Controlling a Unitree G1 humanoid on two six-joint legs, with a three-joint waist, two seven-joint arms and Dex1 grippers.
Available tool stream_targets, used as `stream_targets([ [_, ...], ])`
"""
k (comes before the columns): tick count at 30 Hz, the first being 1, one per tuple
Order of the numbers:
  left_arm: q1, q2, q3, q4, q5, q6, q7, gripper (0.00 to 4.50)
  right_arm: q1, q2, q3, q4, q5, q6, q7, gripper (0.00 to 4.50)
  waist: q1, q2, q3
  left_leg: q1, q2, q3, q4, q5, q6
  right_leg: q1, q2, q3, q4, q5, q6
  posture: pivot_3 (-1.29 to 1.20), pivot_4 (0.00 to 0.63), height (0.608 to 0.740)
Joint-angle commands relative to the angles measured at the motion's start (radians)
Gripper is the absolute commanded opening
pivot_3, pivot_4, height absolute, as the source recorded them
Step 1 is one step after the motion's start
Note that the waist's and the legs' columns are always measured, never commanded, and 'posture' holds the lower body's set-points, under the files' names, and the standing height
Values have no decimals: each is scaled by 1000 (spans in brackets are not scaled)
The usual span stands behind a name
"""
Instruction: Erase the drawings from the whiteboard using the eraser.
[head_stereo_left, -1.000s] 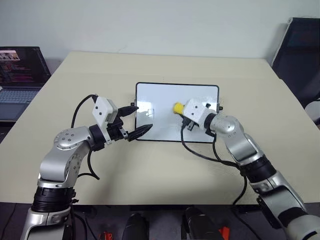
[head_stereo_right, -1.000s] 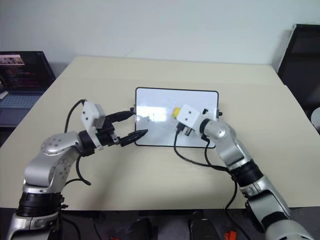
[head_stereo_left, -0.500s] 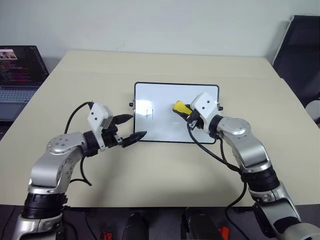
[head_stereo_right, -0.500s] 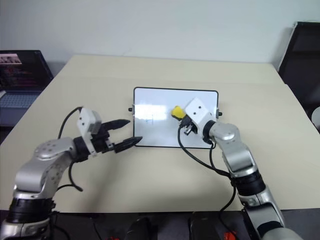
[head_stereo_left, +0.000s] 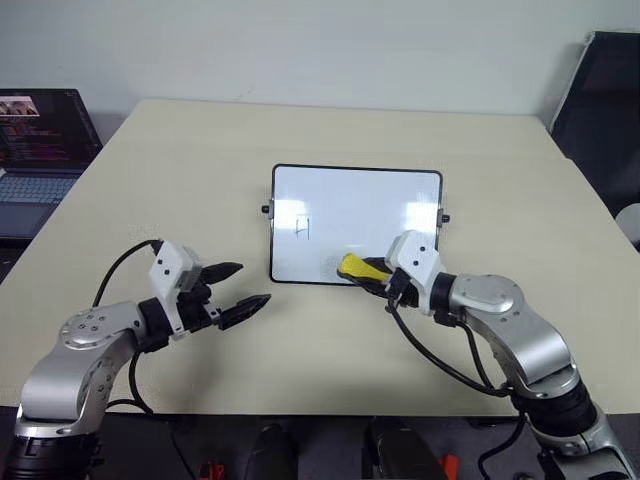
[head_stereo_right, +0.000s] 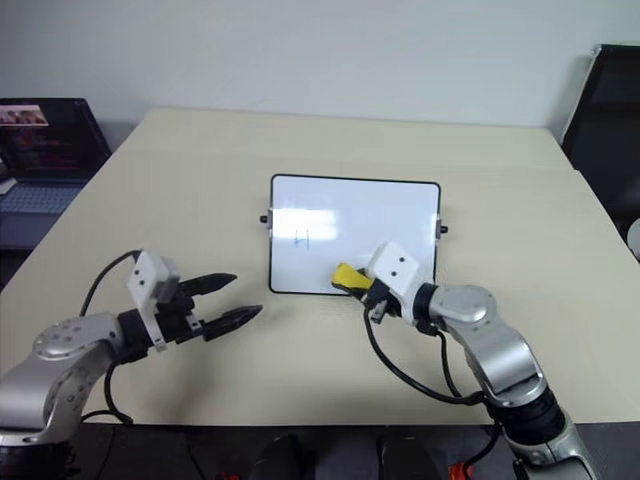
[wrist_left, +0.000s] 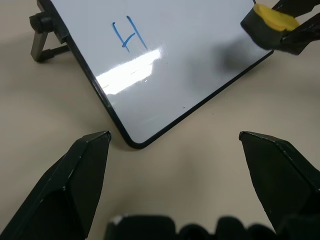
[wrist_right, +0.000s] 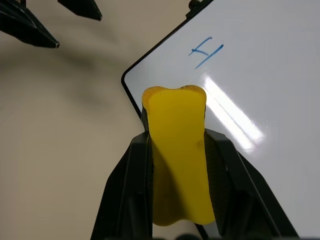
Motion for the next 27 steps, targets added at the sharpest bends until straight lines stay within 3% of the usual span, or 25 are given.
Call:
stream_targets([
  [1, -3, 17, 38, -35, -16, -1, 7, 4500, -21, -3, -1, -7, 16, -25, 2, 1090, 0, 0, 0, 0, 0, 0, 0, 0, 0, 0, 0, 0, 0, 0, 0, 0, 150, 740],
  [14, 5, 14, 34, -95, -27, 28, 26, 4500, -19, -41, 23, -1, 28, -33, 42, 1090, 10, 0, 0, 0, 0, 0, -1, 0, 0, 0, 0, 0, 0, 0, 0, 0, 150, 740],
  [20, -6, 16, 17, -102, -19, 27, 26, 4500, -120, 25, 50, 105, -53, -119, -46, 1090, 8, 0, 0, 0, 0, 0, -1, 0, 0, 0, 0, 0, 0, 0, 0, 0, 150, 740],
  [27, -59, 36, -24, -78, -11, 38, 7, 4500, -330, 137, 167, 403, -215, -277, -131, 1090, 10, 0, 0, 0, 0, 0, -1, 0, 0, 0, 0, -1, 0, 1, 1, 0, 150, 740],
])
